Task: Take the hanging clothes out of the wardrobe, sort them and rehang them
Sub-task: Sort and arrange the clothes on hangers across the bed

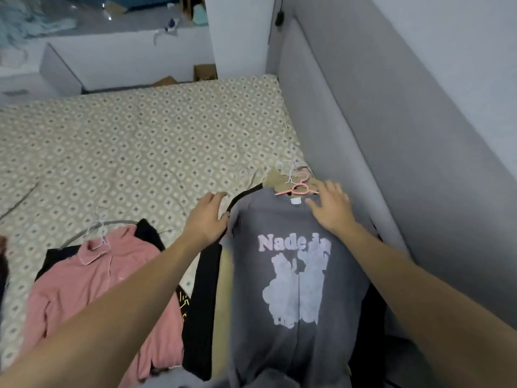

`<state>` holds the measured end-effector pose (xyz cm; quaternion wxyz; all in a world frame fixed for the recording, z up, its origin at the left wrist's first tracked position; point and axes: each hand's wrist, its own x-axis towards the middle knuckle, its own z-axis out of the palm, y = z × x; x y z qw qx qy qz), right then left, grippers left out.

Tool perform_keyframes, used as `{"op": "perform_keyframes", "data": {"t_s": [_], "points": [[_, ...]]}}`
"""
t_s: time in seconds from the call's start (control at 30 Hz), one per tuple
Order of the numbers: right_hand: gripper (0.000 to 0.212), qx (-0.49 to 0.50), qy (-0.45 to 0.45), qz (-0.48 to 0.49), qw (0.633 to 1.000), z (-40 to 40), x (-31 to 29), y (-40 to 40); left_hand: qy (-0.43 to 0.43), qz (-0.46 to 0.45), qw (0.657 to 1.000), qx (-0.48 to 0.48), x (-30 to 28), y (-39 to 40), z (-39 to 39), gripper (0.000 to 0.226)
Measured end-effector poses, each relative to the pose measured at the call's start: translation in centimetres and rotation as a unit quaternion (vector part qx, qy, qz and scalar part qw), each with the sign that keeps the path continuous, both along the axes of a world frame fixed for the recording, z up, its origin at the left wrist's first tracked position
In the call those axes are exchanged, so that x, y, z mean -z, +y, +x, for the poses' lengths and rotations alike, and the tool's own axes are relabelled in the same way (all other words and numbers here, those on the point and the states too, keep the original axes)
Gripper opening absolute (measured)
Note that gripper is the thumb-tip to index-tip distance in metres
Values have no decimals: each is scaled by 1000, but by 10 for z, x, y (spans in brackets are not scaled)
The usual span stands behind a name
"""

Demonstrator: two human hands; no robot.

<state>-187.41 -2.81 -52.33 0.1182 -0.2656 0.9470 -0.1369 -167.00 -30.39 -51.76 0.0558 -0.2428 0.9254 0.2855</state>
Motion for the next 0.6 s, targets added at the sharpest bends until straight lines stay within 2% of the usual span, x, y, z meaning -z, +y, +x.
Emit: {"op": "perform_keyframes", "data": {"t_s": [0.23, 0.43, 0.6], "points": [[60, -141, -97, -26, 985, 97, 26, -123, -59, -27, 995, -74, 8, -71, 122, 63], [60, -234, -112, -46, 965, 188, 43, -248, -83, -32, 984, -151, 26, -161, 243, 78], [60, -259, -139, -20, 956, 261, 77, -344, -94, -28, 977, -192, 59, -248, 316, 61]]}}
